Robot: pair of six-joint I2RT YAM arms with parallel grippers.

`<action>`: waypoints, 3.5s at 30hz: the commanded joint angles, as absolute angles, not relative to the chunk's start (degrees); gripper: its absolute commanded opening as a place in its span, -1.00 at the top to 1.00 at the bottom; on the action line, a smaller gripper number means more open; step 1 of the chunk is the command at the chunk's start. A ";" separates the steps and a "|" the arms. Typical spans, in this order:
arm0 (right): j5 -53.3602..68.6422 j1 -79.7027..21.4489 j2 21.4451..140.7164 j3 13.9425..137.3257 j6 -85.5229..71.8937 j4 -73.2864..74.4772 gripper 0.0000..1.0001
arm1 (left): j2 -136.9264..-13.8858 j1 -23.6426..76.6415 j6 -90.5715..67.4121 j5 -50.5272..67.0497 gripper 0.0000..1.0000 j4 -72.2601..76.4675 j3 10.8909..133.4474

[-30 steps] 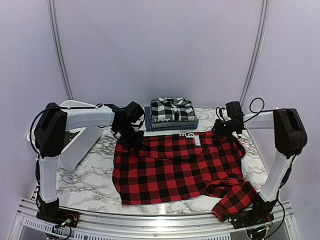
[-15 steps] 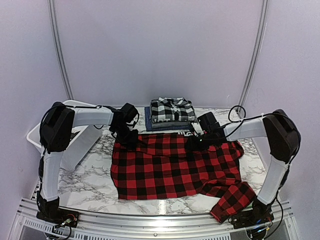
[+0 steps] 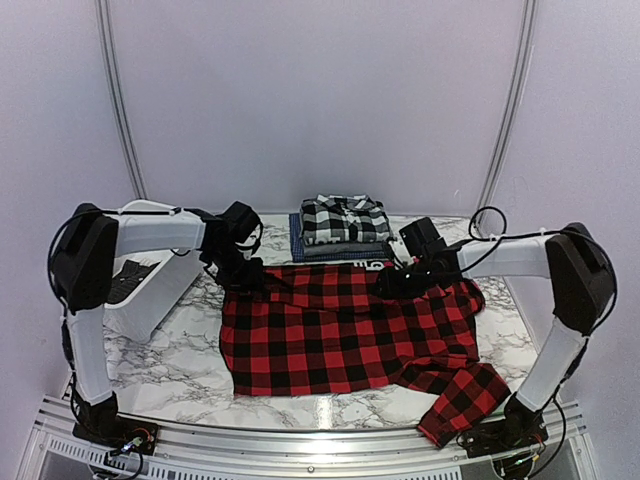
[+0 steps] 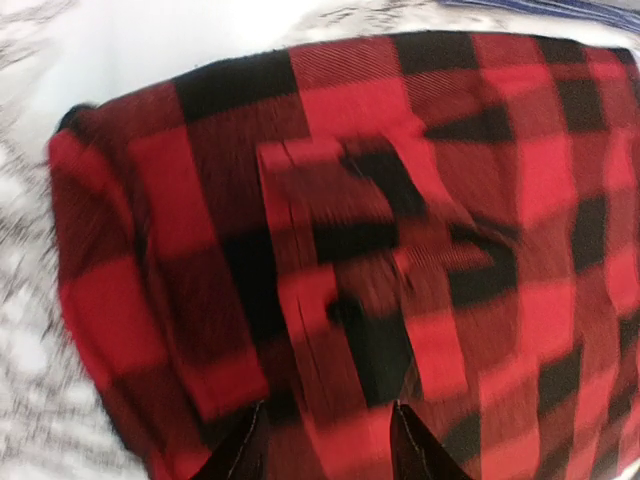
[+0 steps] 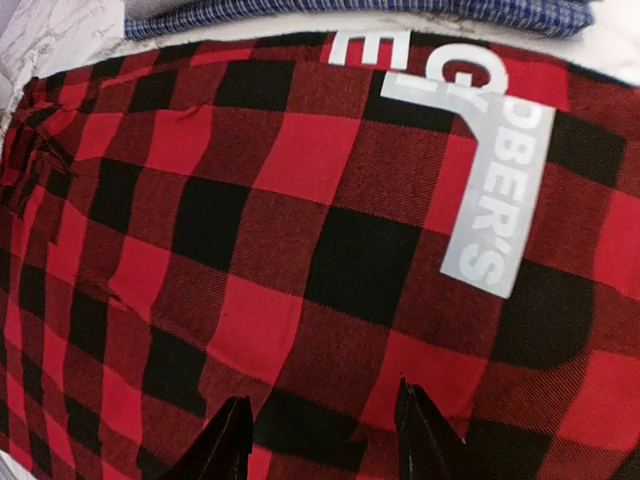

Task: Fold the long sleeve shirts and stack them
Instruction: Smooth out the 1/3-folded shirt at the center of the board, then pick up the 1/3-folded shirt from the center of the board.

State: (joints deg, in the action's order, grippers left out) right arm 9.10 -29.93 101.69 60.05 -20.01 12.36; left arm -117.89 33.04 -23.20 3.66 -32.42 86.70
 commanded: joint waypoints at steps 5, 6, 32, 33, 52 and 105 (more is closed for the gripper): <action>5.99 -32.31 83.47 55.78 -22.77 28.10 0.01 | -95.60 41.98 -24.91 5.23 0.12 -35.05 67.43; 5.56 -32.87 81.94 55.09 -23.07 30.08 0.00 | -94.00 43.69 -25.83 4.62 0.13 -35.47 65.01; 1.83 -37.99 63.81 47.54 -28.96 48.31 -0.05 | -84.83 64.78 -51.64 3.34 0.20 -31.98 47.04; 1.77 -38.05 63.48 47.29 -29.00 48.46 -0.05 | -85.48 64.78 -51.91 3.25 0.23 -32.02 47.07; 7.11 -48.05 62.01 49.31 -28.44 58.94 -0.15 | -89.09 50.00 -42.32 2.10 1.00 -33.34 56.05; -48.43 -70.12 72.13 70.12 -63.06 76.19 1.00 | -88.05 42.49 -38.25 7.40 1.00 -32.70 57.17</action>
